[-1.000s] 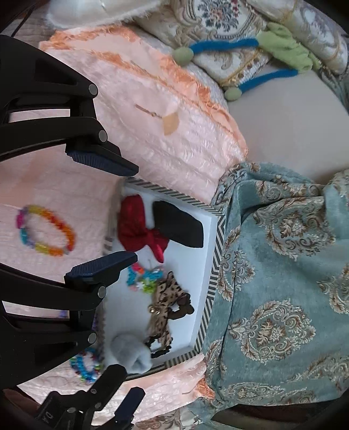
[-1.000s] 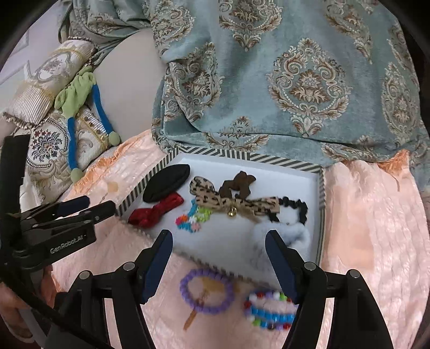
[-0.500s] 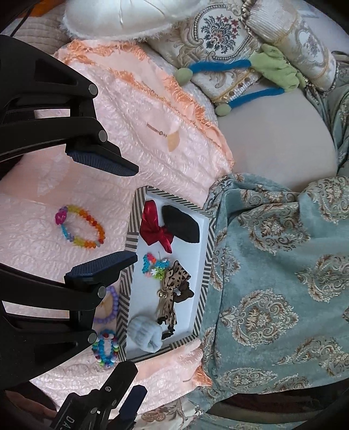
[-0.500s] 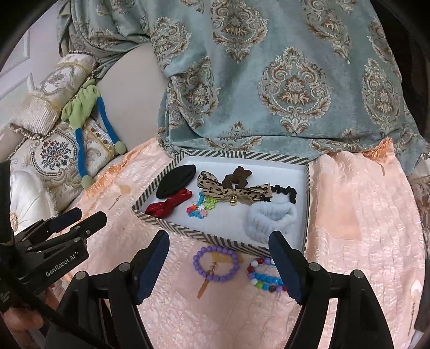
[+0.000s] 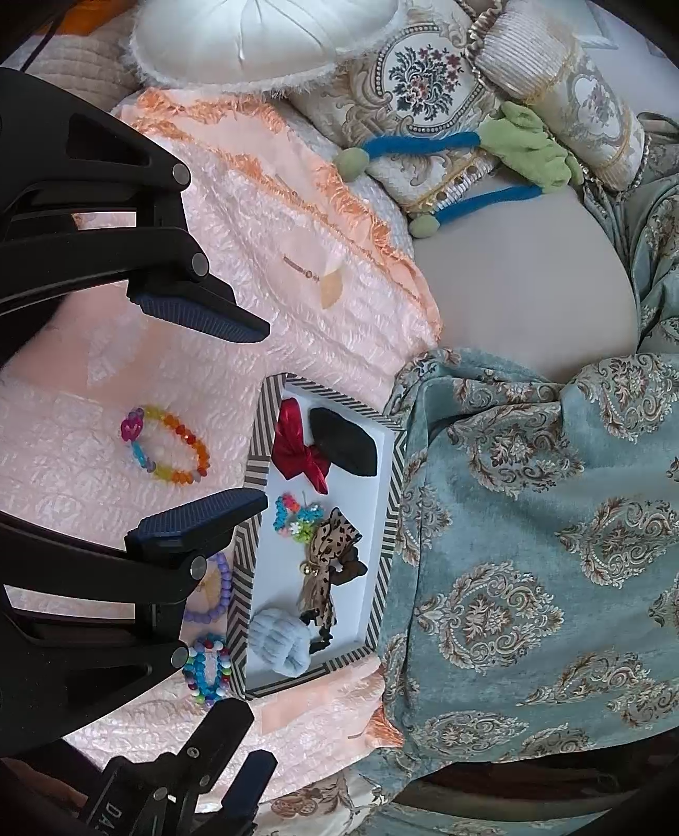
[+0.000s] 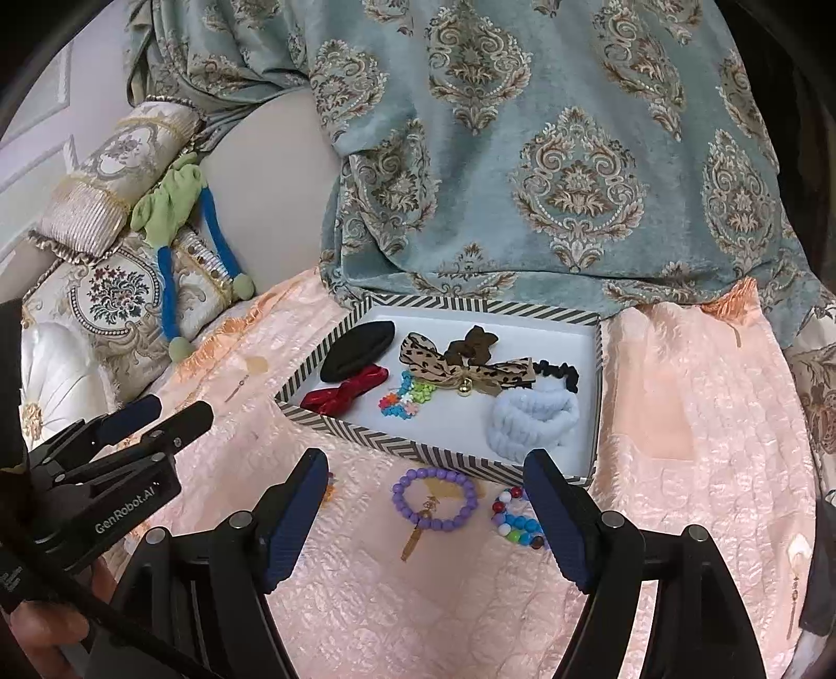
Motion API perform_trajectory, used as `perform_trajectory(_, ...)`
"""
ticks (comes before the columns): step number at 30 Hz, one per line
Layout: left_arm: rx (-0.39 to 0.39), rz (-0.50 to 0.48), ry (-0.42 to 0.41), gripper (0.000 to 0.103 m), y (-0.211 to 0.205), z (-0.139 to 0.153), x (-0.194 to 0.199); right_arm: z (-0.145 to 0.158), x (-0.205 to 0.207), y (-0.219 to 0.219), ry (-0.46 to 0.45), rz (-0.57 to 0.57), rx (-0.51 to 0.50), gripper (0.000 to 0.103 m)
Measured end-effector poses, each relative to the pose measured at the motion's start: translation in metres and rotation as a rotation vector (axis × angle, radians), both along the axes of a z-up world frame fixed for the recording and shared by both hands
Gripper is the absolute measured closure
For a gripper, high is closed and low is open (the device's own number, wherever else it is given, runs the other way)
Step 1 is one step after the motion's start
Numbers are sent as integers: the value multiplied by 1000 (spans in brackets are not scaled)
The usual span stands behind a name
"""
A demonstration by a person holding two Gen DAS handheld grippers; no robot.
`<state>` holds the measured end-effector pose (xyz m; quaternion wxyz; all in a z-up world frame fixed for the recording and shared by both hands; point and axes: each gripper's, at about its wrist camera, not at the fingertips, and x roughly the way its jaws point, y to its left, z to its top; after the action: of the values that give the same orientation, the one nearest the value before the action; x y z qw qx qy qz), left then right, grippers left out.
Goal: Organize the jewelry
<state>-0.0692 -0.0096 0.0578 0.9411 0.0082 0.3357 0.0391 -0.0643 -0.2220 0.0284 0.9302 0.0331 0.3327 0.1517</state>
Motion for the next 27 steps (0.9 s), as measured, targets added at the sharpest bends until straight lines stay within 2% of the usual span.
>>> perform_trajectory(27,14,12,-14,45,0,1,-15,10,-16,-1,-17,-5,3,26)
